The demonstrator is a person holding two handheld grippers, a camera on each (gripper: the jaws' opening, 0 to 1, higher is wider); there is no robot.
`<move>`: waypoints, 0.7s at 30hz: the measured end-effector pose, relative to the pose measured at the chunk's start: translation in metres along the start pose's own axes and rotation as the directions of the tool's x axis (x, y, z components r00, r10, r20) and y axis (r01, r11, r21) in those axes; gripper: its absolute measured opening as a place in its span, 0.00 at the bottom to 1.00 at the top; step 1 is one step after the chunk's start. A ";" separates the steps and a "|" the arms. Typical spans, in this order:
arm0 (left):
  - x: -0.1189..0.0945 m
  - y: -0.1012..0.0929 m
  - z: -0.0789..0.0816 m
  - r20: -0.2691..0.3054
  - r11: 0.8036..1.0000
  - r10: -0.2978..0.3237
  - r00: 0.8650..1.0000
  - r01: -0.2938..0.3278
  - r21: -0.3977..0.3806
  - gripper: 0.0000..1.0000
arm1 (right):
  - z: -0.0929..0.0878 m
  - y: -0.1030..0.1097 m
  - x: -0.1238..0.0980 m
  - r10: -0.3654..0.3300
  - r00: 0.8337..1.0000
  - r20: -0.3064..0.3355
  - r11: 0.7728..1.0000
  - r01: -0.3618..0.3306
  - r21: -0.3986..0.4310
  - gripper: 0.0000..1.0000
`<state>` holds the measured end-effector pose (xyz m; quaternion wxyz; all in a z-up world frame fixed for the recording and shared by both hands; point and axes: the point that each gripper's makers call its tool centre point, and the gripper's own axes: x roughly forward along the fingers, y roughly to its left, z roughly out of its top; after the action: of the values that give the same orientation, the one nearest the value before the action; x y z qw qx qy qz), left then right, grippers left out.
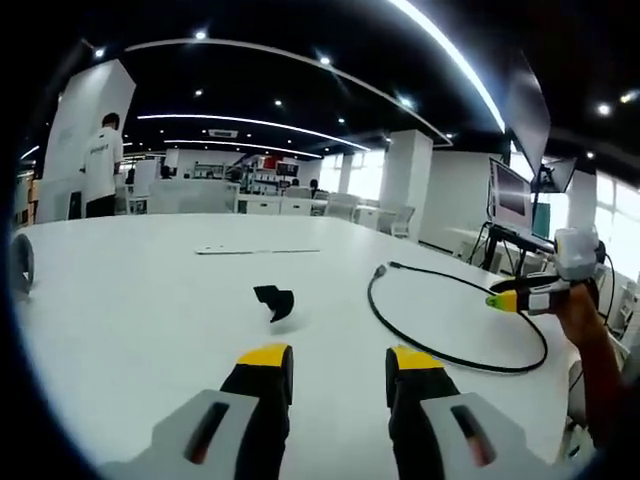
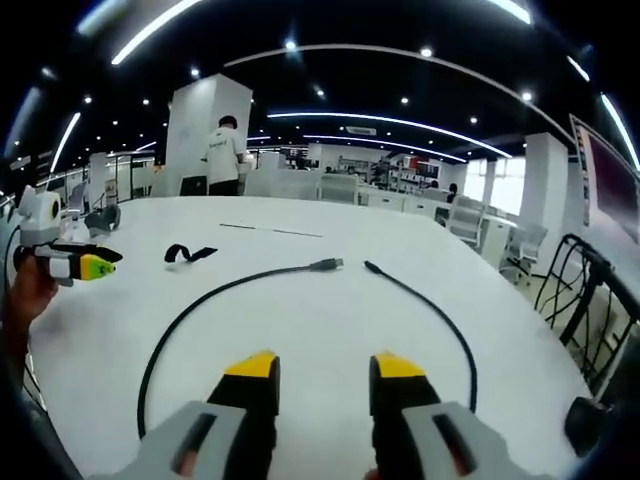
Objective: Find the charging cable on the desk, coil it up and secure with Velcro.
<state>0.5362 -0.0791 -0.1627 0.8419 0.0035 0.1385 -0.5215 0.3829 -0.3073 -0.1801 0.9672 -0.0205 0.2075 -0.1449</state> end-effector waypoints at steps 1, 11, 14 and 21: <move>0.002 -0.002 -0.001 -0.004 1.000 -0.003 1.000 0.003 0.002 0.37 | 0.000 -0.001 0.000 -0.001 1.000 -0.001 1.000 0.001 0.000 0.37; 0.017 -0.016 -0.006 -0.039 1.000 -0.025 0.999 0.025 0.019 0.37 | 0.002 -0.012 0.002 -0.008 1.000 -0.008 1.000 0.008 0.010 0.37; 0.022 -0.024 -0.004 -0.040 0.999 -0.038 0.998 0.039 0.021 0.37 | 0.002 -0.017 0.002 -0.015 1.000 -0.017 1.000 0.015 0.004 0.36; 0.035 -0.032 -0.001 -0.065 0.998 -0.051 0.997 0.052 0.024 0.37 | 0.006 -0.030 0.005 -0.035 0.999 -0.027 0.999 0.035 -0.006 0.35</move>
<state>0.5223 -0.1246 -0.1676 0.8232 0.0274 0.1588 -0.5444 0.3818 -0.3374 -0.1735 0.9615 -0.0247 0.2207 -0.1617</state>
